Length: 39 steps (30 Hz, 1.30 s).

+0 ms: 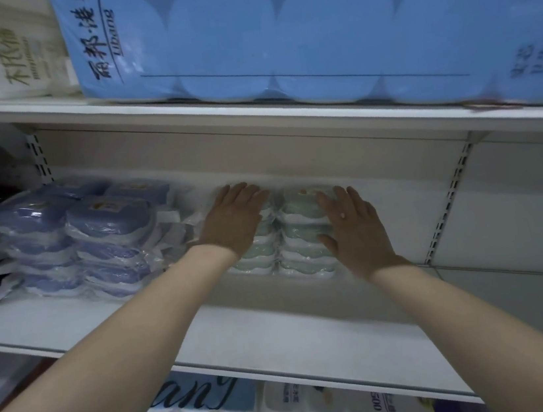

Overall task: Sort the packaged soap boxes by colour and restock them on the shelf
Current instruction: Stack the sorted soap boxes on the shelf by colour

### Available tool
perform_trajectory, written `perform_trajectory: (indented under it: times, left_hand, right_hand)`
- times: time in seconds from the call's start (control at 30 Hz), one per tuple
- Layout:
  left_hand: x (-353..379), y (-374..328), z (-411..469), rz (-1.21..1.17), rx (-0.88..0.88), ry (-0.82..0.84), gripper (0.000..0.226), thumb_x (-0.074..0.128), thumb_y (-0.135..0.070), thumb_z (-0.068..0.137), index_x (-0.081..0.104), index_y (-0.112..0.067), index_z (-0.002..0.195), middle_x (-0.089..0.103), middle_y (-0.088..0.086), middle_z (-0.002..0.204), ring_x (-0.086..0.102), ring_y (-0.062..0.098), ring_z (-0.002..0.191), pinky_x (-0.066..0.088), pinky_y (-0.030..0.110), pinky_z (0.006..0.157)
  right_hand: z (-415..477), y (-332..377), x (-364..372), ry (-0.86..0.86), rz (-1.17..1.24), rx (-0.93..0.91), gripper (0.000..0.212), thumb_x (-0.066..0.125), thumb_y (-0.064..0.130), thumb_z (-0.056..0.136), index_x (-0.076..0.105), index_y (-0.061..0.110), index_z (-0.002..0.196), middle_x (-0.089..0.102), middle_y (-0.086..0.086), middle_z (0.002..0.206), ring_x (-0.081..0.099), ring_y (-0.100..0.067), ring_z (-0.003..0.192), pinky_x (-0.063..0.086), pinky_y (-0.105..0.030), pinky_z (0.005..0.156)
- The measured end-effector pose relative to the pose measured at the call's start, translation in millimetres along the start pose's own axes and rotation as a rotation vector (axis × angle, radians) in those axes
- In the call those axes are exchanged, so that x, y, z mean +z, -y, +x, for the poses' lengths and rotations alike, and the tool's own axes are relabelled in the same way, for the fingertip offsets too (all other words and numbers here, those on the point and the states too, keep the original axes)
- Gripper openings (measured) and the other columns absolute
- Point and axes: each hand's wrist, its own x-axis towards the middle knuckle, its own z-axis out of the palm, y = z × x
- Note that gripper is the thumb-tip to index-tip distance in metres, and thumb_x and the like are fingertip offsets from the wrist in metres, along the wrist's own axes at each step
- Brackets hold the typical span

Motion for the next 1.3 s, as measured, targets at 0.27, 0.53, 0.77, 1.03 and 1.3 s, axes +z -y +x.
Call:
perform_trajectory:
  times: [0.27, 0.53, 0.77, 1.03, 1.3]
  left_hand:
    - [-41, -61, -45, 0.079, 0.125, -0.058, 0.051, 0.072, -0.026, 0.077, 0.061, -0.010, 0.124, 0.062, 0.013, 0.119, 0.058, 0.034, 0.111, 0.044, 0.045, 0.099]
    - [-78, -151, -97, 0.114, 0.174, -0.018, 0.049, 0.055, -0.036, 0.091, 0.053, -0.011, 0.133, 0.057, 0.010, 0.129, 0.050, 0.031, 0.120, 0.033, 0.045, 0.108]
    - [-86, -239, -140, 0.055, 0.203, 0.080, 0.053, 0.056, -0.038, 0.089, 0.049, -0.010, 0.134, 0.055, 0.015, 0.129, 0.050, 0.035, 0.119, 0.034, 0.047, 0.107]
    - [-50, -335, -197, -0.124, 0.315, 0.097, 0.050, 0.061, -0.032, 0.088, 0.051, -0.009, 0.131, 0.054, 0.015, 0.128, 0.049, 0.036, 0.119, 0.032, 0.050, 0.108]
    - [10, -446, -263, -0.318, 0.353, 0.264, 0.053, 0.070, -0.031, 0.083, 0.055, -0.008, 0.129, 0.056, 0.015, 0.126, 0.051, 0.035, 0.115, 0.038, 0.048, 0.102]
  right_hand:
    - [-51, -22, -40, -0.142, -0.031, -0.180, 0.067, 0.061, 0.038, 0.088, 0.043, 0.009, 0.146, 0.048, -0.021, 0.142, 0.046, -0.042, 0.130, 0.041, -0.051, 0.103]
    - [-138, -61, -83, -0.166, -0.070, -0.303, 0.062, 0.062, 0.040, 0.090, 0.045, 0.009, 0.141, 0.054, -0.020, 0.130, 0.051, -0.040, 0.119, 0.042, -0.050, 0.095]
    - [-240, -99, -99, -0.034, -0.018, -0.290, 0.063, 0.053, 0.044, 0.093, 0.040, 0.009, 0.144, 0.050, -0.022, 0.137, 0.046, -0.040, 0.128, 0.039, -0.050, 0.102]
    - [-373, -142, -104, 0.078, -0.068, -0.154, 0.060, 0.051, 0.042, 0.092, 0.045, 0.007, 0.140, 0.052, -0.020, 0.132, 0.048, -0.039, 0.124, 0.038, -0.048, 0.101]
    - [-508, -182, -63, 0.236, -0.018, -0.037, 0.061, 0.055, 0.041, 0.092, 0.044, 0.008, 0.142, 0.052, -0.020, 0.133, 0.047, -0.039, 0.125, 0.038, -0.048, 0.102]
